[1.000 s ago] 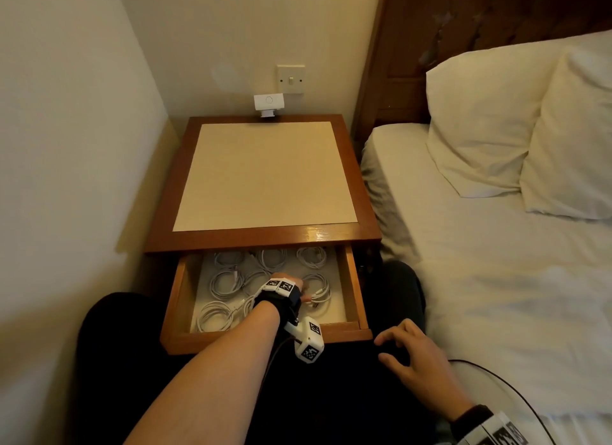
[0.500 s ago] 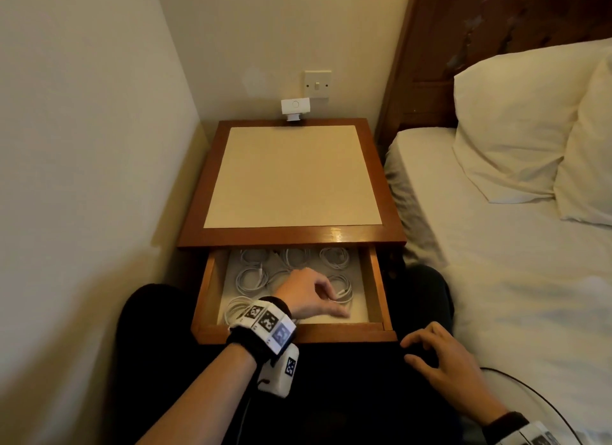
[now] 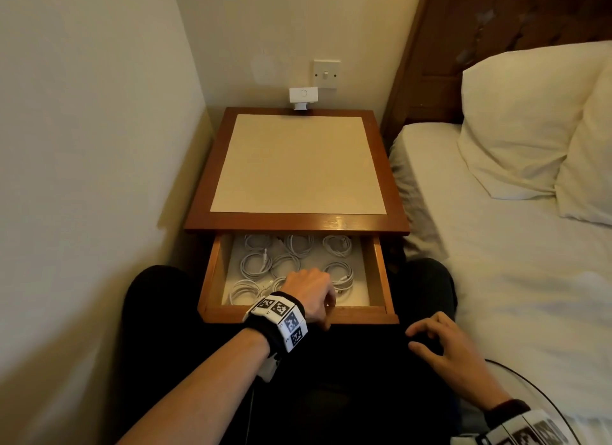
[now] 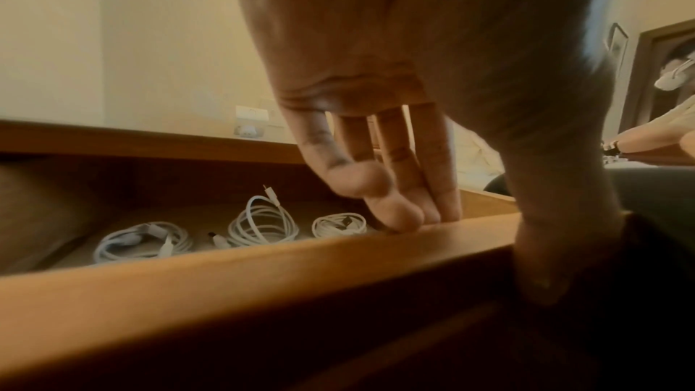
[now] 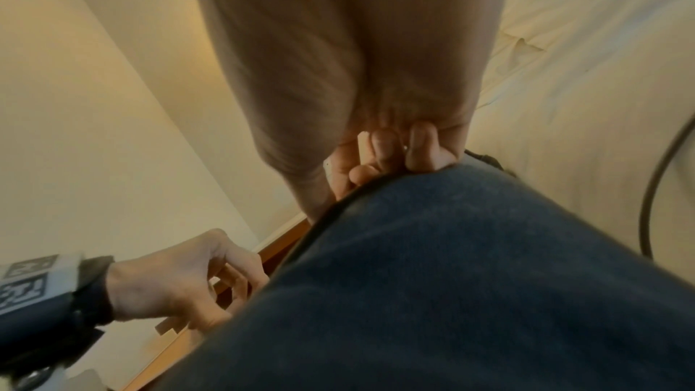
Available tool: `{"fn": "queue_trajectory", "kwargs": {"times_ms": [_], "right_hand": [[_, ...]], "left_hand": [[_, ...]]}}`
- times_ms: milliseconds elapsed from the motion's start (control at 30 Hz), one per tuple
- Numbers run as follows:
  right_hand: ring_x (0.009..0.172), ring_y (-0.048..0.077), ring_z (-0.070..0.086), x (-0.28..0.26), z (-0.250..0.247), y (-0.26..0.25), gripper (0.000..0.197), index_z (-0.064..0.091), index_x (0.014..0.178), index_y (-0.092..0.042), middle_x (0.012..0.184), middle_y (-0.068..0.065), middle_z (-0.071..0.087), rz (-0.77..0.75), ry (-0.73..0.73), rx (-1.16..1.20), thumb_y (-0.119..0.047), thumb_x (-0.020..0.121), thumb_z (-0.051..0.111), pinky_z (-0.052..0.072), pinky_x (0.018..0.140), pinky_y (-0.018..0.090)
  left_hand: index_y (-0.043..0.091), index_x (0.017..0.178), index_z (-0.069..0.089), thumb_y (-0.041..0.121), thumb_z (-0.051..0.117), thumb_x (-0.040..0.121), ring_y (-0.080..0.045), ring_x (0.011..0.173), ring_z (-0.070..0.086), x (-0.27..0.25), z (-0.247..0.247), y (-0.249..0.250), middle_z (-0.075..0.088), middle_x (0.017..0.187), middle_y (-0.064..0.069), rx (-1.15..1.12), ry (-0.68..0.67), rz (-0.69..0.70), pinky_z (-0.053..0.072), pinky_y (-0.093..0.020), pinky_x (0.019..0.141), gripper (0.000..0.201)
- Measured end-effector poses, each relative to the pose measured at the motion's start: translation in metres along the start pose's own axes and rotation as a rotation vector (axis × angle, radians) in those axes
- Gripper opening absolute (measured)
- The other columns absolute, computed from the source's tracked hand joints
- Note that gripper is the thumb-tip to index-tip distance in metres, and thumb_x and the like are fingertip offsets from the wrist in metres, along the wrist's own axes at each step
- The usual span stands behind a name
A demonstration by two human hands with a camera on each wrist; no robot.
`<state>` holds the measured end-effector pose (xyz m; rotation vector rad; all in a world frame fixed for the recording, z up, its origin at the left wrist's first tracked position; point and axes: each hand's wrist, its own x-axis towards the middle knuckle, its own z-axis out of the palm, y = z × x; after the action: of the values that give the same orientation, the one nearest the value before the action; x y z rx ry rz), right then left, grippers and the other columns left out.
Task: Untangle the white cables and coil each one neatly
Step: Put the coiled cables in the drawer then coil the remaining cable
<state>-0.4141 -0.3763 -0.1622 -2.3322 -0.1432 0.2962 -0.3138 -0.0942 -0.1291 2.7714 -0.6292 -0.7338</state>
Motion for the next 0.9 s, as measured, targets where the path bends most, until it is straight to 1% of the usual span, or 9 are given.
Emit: {"fn": "queue_trajectory", "kwargs": {"times_ms": [367, 467, 567, 667, 733, 767, 800, 867, 900], "right_hand": [[0.092, 0.008, 0.052, -0.001, -0.001, 0.0, 0.038, 0.058, 0.101, -0.052, 0.102, -0.017, 0.049, 0.011, -0.013, 0.061, -0.021, 0.084, 0.072, 0.044, 0.073, 0.018], [0.092, 0.009, 0.052, -0.002, -0.005, -0.005, 0.03, 0.058, 0.102, -0.052, 0.103, -0.016, 0.049, 0.028, -0.01, 0.077, -0.056, 0.074, 0.07, 0.045, 0.075, 0.022], [0.094, 0.007, 0.052, -0.002, -0.005, 0.0, 0.066, 0.058, 0.101, -0.053, 0.106, -0.016, 0.05, 0.036, 0.001, 0.099, -0.096, 0.052, 0.046, 0.044, 0.076, 0.016], [0.093, 0.008, 0.053, -0.001, -0.005, -0.004, 0.059, 0.058, 0.102, -0.053, 0.105, -0.015, 0.05, 0.024, -0.003, 0.109, -0.091, 0.058, 0.05, 0.044, 0.076, 0.018], [0.092, 0.008, 0.052, 0.0, -0.004, -0.004, 0.03, 0.058, 0.101, -0.053, 0.102, -0.015, 0.049, 0.024, -0.02, 0.098, -0.062, 0.074, 0.067, 0.046, 0.077, 0.025], [0.092, 0.009, 0.052, 0.0, -0.004, -0.003, 0.026, 0.058, 0.101, -0.053, 0.102, -0.015, 0.049, 0.032, -0.023, 0.097, -0.052, 0.078, 0.07, 0.047, 0.076, 0.027], [0.091, 0.009, 0.052, 0.0, -0.005, -0.004, 0.028, 0.058, 0.102, -0.053, 0.102, -0.015, 0.049, 0.028, -0.027, 0.088, -0.058, 0.076, 0.069, 0.047, 0.075, 0.026], [0.09, 0.008, 0.052, 0.002, -0.005, -0.002, 0.054, 0.058, 0.102, -0.053, 0.103, -0.015, 0.049, 0.028, -0.021, 0.08, -0.088, 0.06, 0.054, 0.045, 0.072, 0.02], [0.09, 0.007, 0.052, 0.002, -0.004, 0.0, 0.06, 0.059, 0.101, -0.053, 0.103, -0.016, 0.05, 0.03, -0.018, 0.087, -0.092, 0.057, 0.049, 0.044, 0.072, 0.019]], "left_hand": [[0.029, 0.093, 0.077, 0.037, 0.091, 0.058, -0.014, 0.09, 0.066, 0.035, -0.037, -0.022, 0.072, 0.093, 0.01, -0.19, 0.042, -0.123, 0.052, -0.031, 0.076, 0.038], [0.027, 0.086, 0.077, 0.035, 0.095, 0.051, -0.006, 0.082, 0.067, 0.038, -0.034, -0.028, 0.071, 0.082, 0.015, -0.358, 0.078, -0.176, 0.055, -0.028, 0.076, 0.04], [0.026, 0.075, 0.072, 0.033, 0.097, 0.046, -0.004, 0.073, 0.064, 0.031, -0.013, -0.033, 0.067, 0.074, 0.015, -0.507, 0.226, -0.246, 0.055, -0.025, 0.069, 0.039], [0.021, 0.063, 0.067, 0.026, 0.096, 0.048, -0.008, 0.058, 0.056, 0.019, 0.013, -0.038, 0.061, 0.061, 0.008, -0.798, 0.485, -0.44, 0.044, -0.022, 0.058, 0.033], [0.018, 0.056, 0.066, 0.026, 0.094, 0.053, -0.013, 0.052, 0.053, 0.011, 0.019, -0.04, 0.06, 0.054, 0.004, -1.046, 0.595, -0.576, 0.043, -0.024, 0.056, 0.029], [0.017, 0.055, 0.067, 0.03, 0.093, 0.055, -0.015, 0.05, 0.053, 0.008, 0.02, -0.041, 0.061, 0.052, 0.001, -1.126, 0.606, -0.623, 0.043, -0.024, 0.052, 0.029], [0.016, 0.055, 0.068, 0.034, 0.091, 0.058, -0.016, 0.047, 0.053, 0.005, 0.02, -0.041, 0.062, 0.051, -0.001, -1.179, 0.579, -0.654, 0.042, -0.023, 0.047, 0.03], [0.01, 0.06, 0.071, 0.038, 0.087, 0.065, -0.015, 0.048, 0.057, 0.001, 0.018, -0.043, 0.067, 0.056, -0.004, -1.212, 0.457, -0.705, 0.043, -0.022, 0.044, 0.032], [0.009, 0.064, 0.072, 0.036, 0.085, 0.069, -0.014, 0.051, 0.06, 0.0, 0.017, -0.045, 0.069, 0.059, -0.004, -1.215, 0.385, -0.731, 0.047, -0.023, 0.045, 0.03]]}}
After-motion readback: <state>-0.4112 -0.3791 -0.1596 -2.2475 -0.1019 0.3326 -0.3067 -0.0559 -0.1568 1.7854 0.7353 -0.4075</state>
